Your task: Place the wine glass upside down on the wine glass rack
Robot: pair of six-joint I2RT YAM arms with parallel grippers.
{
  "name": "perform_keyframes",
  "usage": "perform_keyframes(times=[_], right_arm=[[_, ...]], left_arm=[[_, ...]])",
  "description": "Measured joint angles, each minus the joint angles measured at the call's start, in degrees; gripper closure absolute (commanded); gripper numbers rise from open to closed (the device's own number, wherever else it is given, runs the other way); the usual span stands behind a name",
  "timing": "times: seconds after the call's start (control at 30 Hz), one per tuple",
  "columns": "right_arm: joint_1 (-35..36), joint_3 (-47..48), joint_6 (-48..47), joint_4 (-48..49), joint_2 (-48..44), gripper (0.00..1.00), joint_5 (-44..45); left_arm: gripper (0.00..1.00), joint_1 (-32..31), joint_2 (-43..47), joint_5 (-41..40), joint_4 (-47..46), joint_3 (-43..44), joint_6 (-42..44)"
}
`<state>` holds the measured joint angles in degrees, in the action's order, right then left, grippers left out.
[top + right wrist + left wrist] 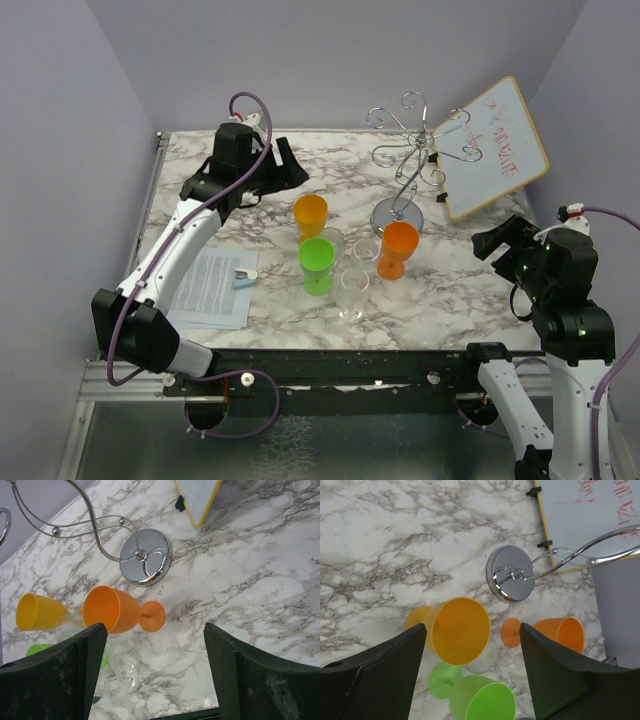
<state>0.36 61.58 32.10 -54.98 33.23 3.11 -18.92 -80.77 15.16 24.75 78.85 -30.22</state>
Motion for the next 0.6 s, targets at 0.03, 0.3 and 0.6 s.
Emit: perform_keyframes(times=[0.03, 0.3, 0.6], right_arm=[[0.0, 0.3, -0.1, 0.0, 0.4, 0.23, 0.0], [0.0, 3.0, -1.2, 0.1, 6.3, 0.33, -0.9], [0.0, 3.0, -1.7, 0.1, 8.4, 0.4, -5.2]], left_arm=[[0.3, -0.7, -0.7, -0.8, 1.4, 0.5, -0.3], [0.46, -2.6, -2.5, -1.5, 8.1, -4.7, -1.1], [0.66, -3.8, -8.0, -1.7, 8.9, -4.7, -1.7]])
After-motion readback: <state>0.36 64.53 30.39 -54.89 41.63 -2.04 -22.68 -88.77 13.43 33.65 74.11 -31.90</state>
